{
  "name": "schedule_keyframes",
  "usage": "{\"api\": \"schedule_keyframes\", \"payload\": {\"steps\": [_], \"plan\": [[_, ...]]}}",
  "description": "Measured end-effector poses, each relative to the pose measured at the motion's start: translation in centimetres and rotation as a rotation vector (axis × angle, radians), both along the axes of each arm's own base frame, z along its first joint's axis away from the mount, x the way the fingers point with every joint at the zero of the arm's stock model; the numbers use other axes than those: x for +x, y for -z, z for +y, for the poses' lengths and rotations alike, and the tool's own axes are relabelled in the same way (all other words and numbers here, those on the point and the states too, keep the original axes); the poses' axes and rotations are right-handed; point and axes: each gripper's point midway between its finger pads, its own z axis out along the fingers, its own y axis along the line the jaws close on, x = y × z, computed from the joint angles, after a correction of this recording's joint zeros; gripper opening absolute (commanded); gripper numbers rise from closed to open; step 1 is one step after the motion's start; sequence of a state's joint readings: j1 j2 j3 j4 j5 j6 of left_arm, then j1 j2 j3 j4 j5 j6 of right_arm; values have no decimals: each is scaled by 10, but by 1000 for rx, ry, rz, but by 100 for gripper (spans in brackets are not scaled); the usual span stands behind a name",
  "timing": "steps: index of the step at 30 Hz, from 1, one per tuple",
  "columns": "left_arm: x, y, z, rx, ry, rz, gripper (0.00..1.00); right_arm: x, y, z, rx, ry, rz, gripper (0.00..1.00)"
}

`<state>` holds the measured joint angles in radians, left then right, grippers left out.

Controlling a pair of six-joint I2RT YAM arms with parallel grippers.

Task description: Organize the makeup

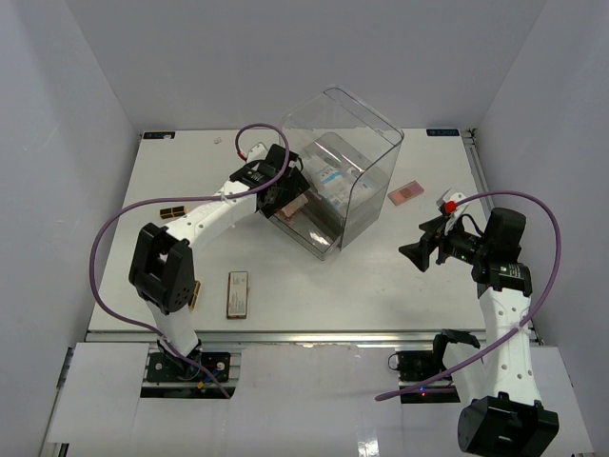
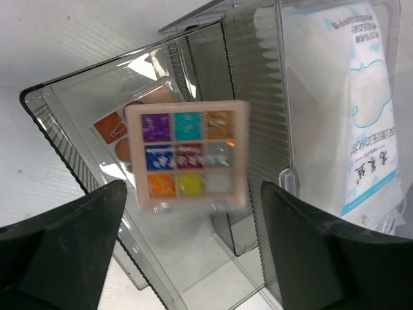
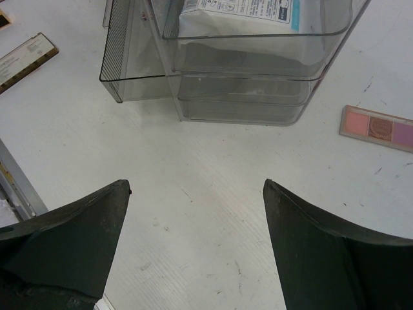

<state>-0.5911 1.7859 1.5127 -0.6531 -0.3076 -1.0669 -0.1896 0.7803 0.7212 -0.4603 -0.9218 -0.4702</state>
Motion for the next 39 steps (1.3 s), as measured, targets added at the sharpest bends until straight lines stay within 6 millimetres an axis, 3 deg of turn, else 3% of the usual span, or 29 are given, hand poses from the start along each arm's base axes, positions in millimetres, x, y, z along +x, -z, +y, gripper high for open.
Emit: {"api": "schedule_keyframes", "payload": {"steps": [10, 16, 22, 25, 32, 39], "plan": [[-2, -6, 1, -8, 3, -12, 98, 0, 1, -1, -1, 5, 2, 90], [-8, -46, 9, -2, 50, -104, 98, 0, 5, -2, 1, 12, 13, 90], [-39, -97, 47, 35, 107, -271, 98, 2, 6, -5, -2, 27, 16, 90], [-67, -106, 75, 79, 144, -334, 98, 4, 10, -9, -2, 46, 38, 90], [-133, -96, 118, 183, 291, -468, 98, 17, 30, -16, 24, 92, 146, 92], [-154, -66, 134, 265, 362, -496, 98, 49, 58, -36, 28, 259, 356, 90]]}}
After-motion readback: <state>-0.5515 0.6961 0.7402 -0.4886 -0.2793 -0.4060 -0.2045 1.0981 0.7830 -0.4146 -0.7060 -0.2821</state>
